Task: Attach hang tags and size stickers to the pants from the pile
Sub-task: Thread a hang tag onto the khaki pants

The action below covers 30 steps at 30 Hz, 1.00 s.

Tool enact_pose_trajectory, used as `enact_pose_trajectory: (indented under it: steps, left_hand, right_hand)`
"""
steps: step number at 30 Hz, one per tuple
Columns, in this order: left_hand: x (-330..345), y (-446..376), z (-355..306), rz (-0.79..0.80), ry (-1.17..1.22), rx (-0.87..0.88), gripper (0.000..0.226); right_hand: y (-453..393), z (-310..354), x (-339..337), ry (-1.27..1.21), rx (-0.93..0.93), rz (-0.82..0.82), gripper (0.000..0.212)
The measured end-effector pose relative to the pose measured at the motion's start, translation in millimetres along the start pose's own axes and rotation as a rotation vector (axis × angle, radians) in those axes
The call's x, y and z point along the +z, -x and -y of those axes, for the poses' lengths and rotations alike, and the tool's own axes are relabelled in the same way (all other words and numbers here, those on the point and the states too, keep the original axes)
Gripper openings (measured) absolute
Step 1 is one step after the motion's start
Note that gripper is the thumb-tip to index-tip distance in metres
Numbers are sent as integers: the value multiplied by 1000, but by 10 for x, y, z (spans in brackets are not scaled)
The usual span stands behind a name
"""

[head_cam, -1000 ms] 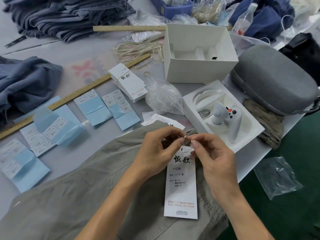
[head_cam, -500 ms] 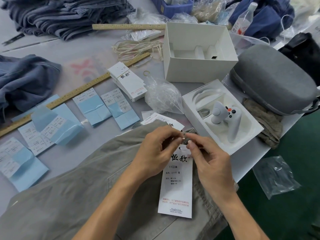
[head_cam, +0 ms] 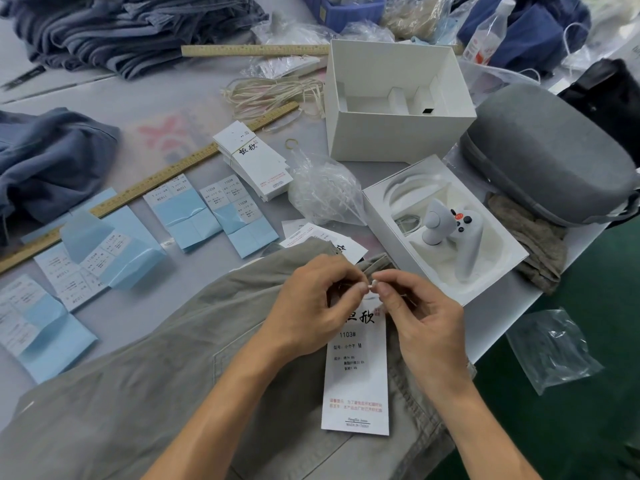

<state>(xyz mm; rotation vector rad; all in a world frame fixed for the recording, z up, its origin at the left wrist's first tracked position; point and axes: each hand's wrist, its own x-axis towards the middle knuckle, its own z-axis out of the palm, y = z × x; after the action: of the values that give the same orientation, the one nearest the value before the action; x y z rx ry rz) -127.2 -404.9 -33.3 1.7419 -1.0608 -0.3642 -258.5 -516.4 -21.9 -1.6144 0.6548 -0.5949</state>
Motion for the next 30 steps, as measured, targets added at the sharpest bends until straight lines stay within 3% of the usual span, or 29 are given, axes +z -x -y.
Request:
enact_pose_trajectory:
  steps: [13,19,24,30]
  left_hand:
    - [19,9,17,-1,-8,-16,5]
    - [31,15,35,28,-98,10,7]
    - [31,21,23,-8,-73,1,9]
    - [15,18,16,2,-55,-15,9]
  right_hand:
    - [18,-38,-5,103,-29,20,15]
    - [16,-39,-7,271,-175,33,17]
    - [7,-17,16,27,6,-14,19]
    - [21,-4,6,11,13,-6,13]
